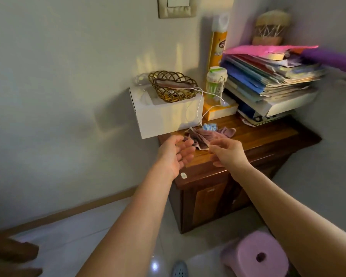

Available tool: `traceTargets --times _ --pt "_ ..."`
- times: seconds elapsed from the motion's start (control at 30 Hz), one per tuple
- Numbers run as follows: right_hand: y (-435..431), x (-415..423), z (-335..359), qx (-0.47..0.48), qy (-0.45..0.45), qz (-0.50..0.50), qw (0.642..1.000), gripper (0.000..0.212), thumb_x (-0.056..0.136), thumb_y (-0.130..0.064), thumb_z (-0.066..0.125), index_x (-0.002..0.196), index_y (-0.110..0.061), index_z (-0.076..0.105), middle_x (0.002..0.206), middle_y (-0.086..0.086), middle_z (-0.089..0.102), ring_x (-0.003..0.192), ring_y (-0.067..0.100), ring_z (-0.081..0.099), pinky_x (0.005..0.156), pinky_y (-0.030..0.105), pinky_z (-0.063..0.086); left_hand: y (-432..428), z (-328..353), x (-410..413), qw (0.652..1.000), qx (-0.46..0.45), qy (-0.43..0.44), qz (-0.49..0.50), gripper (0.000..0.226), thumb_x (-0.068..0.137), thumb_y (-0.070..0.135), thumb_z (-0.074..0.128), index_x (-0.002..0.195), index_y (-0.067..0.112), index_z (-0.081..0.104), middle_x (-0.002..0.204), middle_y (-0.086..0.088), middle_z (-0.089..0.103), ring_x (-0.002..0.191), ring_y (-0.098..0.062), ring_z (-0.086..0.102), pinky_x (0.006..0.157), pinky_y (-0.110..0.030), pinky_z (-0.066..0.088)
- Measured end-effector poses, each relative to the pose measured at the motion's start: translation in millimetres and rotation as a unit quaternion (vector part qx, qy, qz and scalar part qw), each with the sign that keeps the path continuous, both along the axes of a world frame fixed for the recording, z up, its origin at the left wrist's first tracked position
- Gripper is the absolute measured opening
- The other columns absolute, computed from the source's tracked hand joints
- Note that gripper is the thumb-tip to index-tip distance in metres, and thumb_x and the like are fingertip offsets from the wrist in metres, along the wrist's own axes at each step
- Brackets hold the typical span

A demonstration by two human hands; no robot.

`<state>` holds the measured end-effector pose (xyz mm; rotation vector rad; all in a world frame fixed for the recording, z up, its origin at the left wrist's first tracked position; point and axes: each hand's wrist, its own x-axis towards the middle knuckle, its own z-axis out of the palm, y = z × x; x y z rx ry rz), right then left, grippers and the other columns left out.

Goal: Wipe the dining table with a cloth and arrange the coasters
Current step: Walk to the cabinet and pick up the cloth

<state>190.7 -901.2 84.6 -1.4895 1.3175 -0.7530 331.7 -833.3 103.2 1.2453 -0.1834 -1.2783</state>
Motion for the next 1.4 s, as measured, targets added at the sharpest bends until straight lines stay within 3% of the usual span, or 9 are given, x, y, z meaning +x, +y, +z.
traceTargets --times 0.2,0.37,0.47,0.6,0.77,0.93,1.03,1.23,1.4 --pt "-79 37 -38 -0.062 0.238 0.027 0.969 0.026 0.089 -0.033 0.065 0.112 -0.02 0.064 0.104 0.003 0.067 0.091 0.02 0.064 0.081 0.042 0.056 -71 -31 26 0.998 0.045 0.041 -0.008 0.015 0.097 0.022 0.047 0.1 0.015 0.06 0.103 -0.007 0.073 0.09 -0.021 0.068 0.071 -0.035 0.053" --pt "-113 53 -59 -0.133 0.462 0.085 0.873 0.049 0.088 -0.043 0.064 0.128 -0.018 0.05 0.127 0.009 0.049 0.118 0.028 0.049 0.083 0.042 0.048 -101 -49 44 0.995 0.053 0.079 -0.004 0.018 0.098 0.023 0.046 0.109 0.013 0.057 0.11 -0.01 0.071 0.096 -0.024 0.068 0.083 -0.039 0.053" --pt "-127 55 -61 -0.17 0.472 0.075 0.862 0.026 0.096 -0.03 0.051 0.118 -0.019 0.06 0.126 0.009 0.048 0.117 0.027 0.047 0.081 0.042 0.048 -110 -56 56 0.996 0.053 0.078 0.003 0.025 0.099 0.023 0.046 0.119 0.012 0.055 0.111 -0.011 0.071 0.093 -0.024 0.067 0.082 -0.038 0.053" --pt "-139 57 -52 -0.168 0.422 0.084 0.887 0.026 0.093 -0.037 0.053 0.108 -0.017 0.062 0.113 0.007 0.056 0.104 0.024 0.053 0.074 0.038 0.048 -113 -57 63 0.996 0.051 0.075 0.017 0.026 0.098 0.023 0.047 0.121 0.013 0.055 0.107 -0.009 0.072 0.093 -0.023 0.068 0.083 -0.038 0.053" --pt "-135 60 -59 -0.21 0.539 0.177 0.796 0.031 0.091 -0.036 0.06 0.119 -0.022 0.06 0.119 0.005 0.056 0.114 0.024 0.051 0.082 0.038 0.05 -105 -52 59 0.995 0.048 0.08 0.021 0.024 0.098 0.023 0.048 0.118 0.013 0.056 0.107 -0.01 0.072 0.091 -0.023 0.068 0.077 -0.036 0.055" --pt "-133 54 -42 -0.171 0.341 0.082 0.921 0.01 0.093 -0.025 0.05 0.101 -0.019 0.053 0.101 0.007 0.061 0.097 0.027 0.055 0.08 0.043 0.049 -87 -46 61 0.997 0.041 0.061 0.04 0.028 0.097 0.024 0.048 0.121 0.013 0.056 0.103 -0.007 0.073 0.09 -0.022 0.068 0.074 -0.035 0.054" --pt "-132 54 -15 -0.165 0.24 0.035 0.956 0.008 0.097 -0.029 0.041 0.1 -0.021 0.041 0.094 0.005 0.061 0.088 0.03 0.06 0.083 0.056 0.049 -77 -41 55 0.997 0.04 0.048 0.039 0.029 0.097 0.025 0.048 0.122 0.013 0.057 0.101 -0.006 0.074 0.092 -0.021 0.069 0.073 -0.036 0.053" --pt "-114 59 64 -0.187 -0.018 0.032 0.982 0.01 0.1 -0.013 0.033 0.109 -0.014 0.037 0.09 -0.005 0.044 0.085 0.013 0.049 0.077 0.039 0.047 -60 -26 32 0.999 0.027 0.026 0.029 0.032 0.098 0.029 0.05 0.126 0.014 0.057 0.102 -0.005 0.073 0.097 -0.019 0.066 0.074 -0.034 0.052" --pt "-84 71 100 -0.172 -0.143 0.051 0.973 0.014 0.1 -0.018 0.038 0.109 -0.012 0.046 0.095 0.003 0.051 0.092 0.02 0.053 0.089 0.046 0.05 -44 2 10 0.997 -0.027 0.069 0.02 0.045 0.093 0.043 0.056 0.123 0.008 0.057 0.098 -0.011 0.066 0.081 -0.022 0.064 0.059 -0.03 0.054"
